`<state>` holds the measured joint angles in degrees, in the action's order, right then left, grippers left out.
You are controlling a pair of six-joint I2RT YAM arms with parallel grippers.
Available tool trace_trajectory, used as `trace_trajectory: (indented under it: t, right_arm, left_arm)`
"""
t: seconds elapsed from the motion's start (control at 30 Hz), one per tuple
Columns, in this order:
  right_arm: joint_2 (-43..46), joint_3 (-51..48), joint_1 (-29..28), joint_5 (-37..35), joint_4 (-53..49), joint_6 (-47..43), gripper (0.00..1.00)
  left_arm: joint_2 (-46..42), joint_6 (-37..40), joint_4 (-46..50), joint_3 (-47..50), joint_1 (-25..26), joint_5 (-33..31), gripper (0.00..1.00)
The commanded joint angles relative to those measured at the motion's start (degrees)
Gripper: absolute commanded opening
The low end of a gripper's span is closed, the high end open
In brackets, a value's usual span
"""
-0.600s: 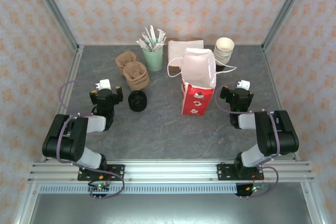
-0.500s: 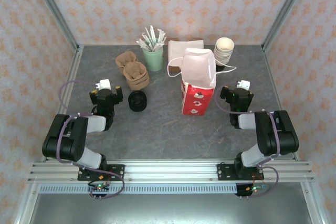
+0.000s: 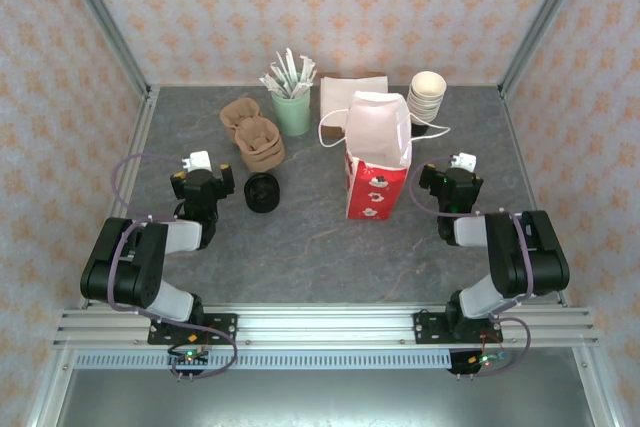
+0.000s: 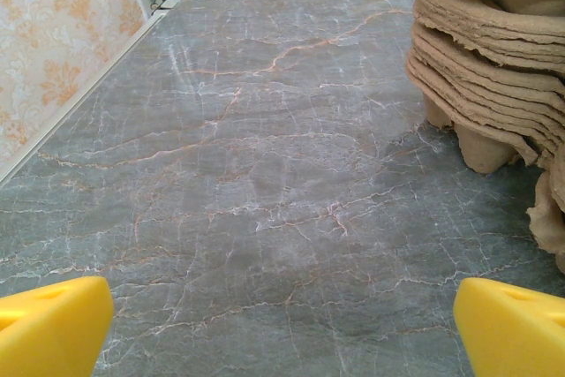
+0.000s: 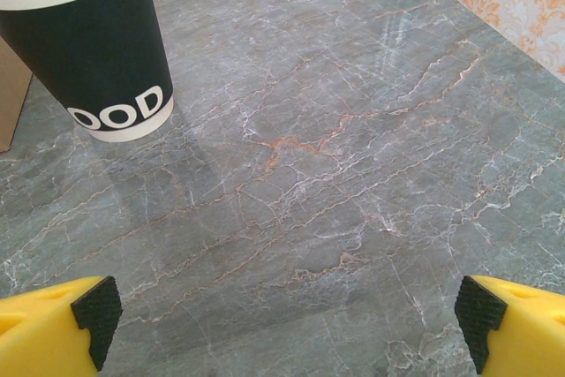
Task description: Pack the takeout coffee
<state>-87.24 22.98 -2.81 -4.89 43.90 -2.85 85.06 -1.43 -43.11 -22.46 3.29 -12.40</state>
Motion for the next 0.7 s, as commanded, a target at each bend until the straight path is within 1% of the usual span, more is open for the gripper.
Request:
trace_trajectory:
  t: [0.0,0.07,0.13,0.23,0.33,0.43,0.5,0.6,0.67]
  right_arm:
    - [3.64,1.96,0.26,-0.27,-4.01,0.46,0.99]
    - [6.82,2.99,0.26,-0.79,-8.08,0.72,0.99]
    - [10.57,4.22,0.26,-1.45,-13.41,0.87,0.99]
    - [16.21,8.57,0.30,-5.52,-25.22,4.59,0.99]
    - [19.12,16.35,0.51,-8.67,-39.34,10.13,0.99]
    - [18.97,25.87,1.67,-9.38,-53.20,16.37,0.99]
    - [17.46,32.49,3.00,-7.25,-61.04,21.39,0.99]
    - [14.55,39.55,3.60,-1.38,-66.27,24.24,1.00]
    - [12.12,43.84,3.60,1.64,-68.55,25.67,0.97]
  left_arm:
    - [-0.95,0.31,0.05,-1.01,0.53,-1.18,1.00]
    - [-4.71,0.80,4.22,-1.61,1.22,-1.70,1.00]
    - [-9.19,0.95,7.31,-1.50,1.93,-3.83,1.00]
    - [-16.99,-0.86,16.37,-3.12,3.02,-7.70,1.00]
    - [-24.51,-7.74,28.35,-7.12,3.84,-10.84,1.00]
    - [-29.75,-19.05,42.80,-13.07,3.89,-12.06,1.00]
    - [-30.96,-23.02,51.02,-17.63,3.83,-11.44,1.00]
    - [-31.18,-25.12,58.73,-22.68,3.83,-9.71,1.00]
    - [-31.08,-27.37,63.52,-25.48,3.90,-8.90,1.00]
